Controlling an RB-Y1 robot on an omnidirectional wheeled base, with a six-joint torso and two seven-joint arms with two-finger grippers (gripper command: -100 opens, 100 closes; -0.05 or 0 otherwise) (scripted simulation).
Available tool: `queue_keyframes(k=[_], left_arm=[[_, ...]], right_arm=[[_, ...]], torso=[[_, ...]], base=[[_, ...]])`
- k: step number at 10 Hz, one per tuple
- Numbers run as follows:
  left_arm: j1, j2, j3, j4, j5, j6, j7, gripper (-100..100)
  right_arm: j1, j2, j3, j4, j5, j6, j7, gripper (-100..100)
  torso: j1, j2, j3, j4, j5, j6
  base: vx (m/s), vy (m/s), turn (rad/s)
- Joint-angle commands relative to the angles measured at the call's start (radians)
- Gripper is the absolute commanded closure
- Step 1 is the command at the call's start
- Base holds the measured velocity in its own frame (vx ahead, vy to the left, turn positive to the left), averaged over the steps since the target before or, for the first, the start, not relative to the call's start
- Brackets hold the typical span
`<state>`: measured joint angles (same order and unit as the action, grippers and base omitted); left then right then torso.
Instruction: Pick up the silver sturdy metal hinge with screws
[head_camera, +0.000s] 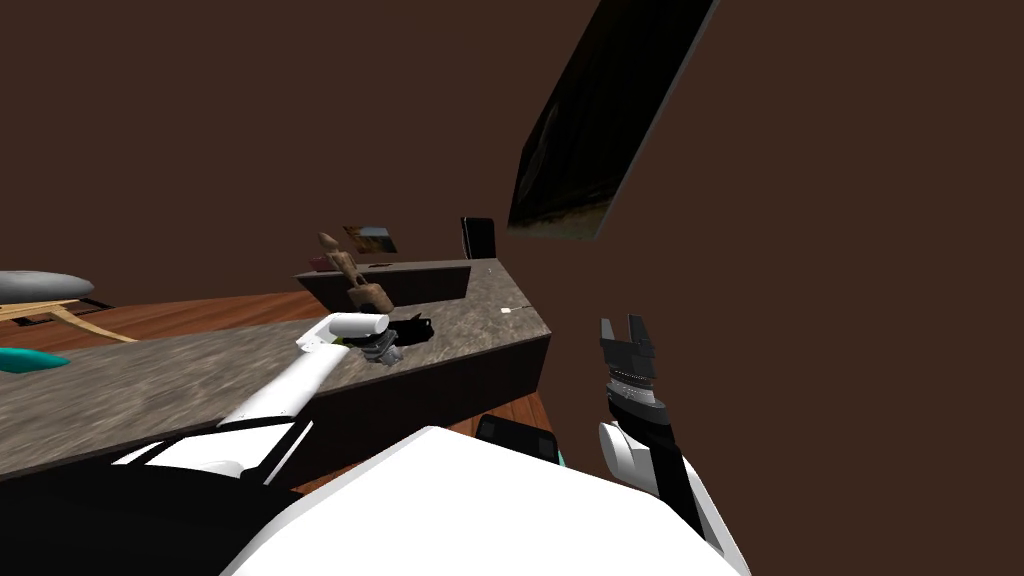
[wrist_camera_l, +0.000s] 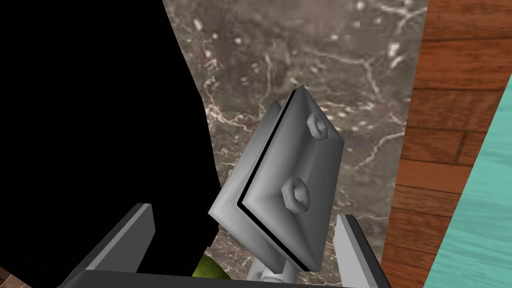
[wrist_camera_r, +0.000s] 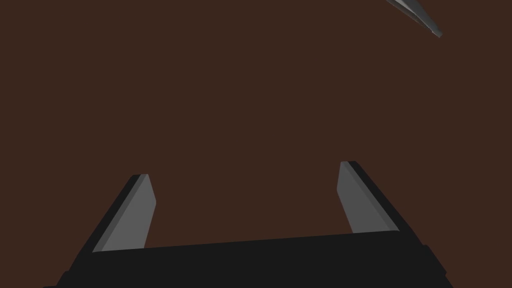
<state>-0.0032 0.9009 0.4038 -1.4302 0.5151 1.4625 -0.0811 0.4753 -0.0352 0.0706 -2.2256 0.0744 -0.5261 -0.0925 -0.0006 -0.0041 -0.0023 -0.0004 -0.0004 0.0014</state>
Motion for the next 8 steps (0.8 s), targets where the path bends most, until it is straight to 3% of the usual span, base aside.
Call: queue_keyframes(k=[1, 2, 4, 5, 6, 7, 8], left_arm=[[-0.003, 0.03, -0.05, 0.035, 0.041, -0.042, 0.008, -100], [-0.013, 0.069, -0.082, 0.073, 0.074, -0.076, 0.024, -100], [-0.013, 0.081, -0.123, 0.087, 0.098, -0.095, 0.024, -100], [-0.022, 0.128, -0.163, 0.135, 0.143, -0.14, 0.04, -100], [-0.022, 0.132, -0.191, 0.138, 0.156, -0.147, 0.04, -100], [-0.032, 0.173, -0.221, 0.179, 0.193, -0.187, 0.057, -100], [-0.032, 0.183, -0.251, 0.19, 0.213, -0.199, 0.057, -100]], right_arm=[[0.0, 0.0, 0.0, 0.0, 0.0, 0.0, 0.0, 0], [0.0, 0.0, 0.0, 0.0, 0.0, 0.0, 0.0, 0], [0.0, 0.0, 0.0, 0.0, 0.0, 0.0, 0.0, 0], [0.0, 0.0, 0.0, 0.0, 0.0, 0.0, 0.0, 0], [0.0, 0.0, 0.0, 0.0, 0.0, 0.0, 0.0, 0], [0.0, 0.0, 0.0, 0.0, 0.0, 0.0, 0.0, 0], [0.0, 0.0, 0.0, 0.0, 0.0, 0.0, 0.0, 0]], torso=[[0.0, 0.0, 0.0, 0.0, 0.0, 0.0], [0.0, 0.0, 0.0, 0.0, 0.0, 0.0], [0.0, 0.0, 0.0, 0.0, 0.0, 0.0], [0.001, 0.0, 0.0, 0.0, 0.001, 0.001], [0.001, 0.0, 0.0, 0.0, 0.001, 0.0], [0.001, 0.0, 0.0, 0.0, 0.001, 0.001], [0.0, 0.0, 0.0, 0.0, 0.0, 0.0]], base=[[0.024, -0.041, 0.058], [0.03, -0.045, 0.102], [0.017, -0.026, 0.027], [0.014, -0.029, 0.068], [0.015, -0.033, 0.073], [0.013, -0.041, 0.113], [0.017, -0.036, 0.06]])
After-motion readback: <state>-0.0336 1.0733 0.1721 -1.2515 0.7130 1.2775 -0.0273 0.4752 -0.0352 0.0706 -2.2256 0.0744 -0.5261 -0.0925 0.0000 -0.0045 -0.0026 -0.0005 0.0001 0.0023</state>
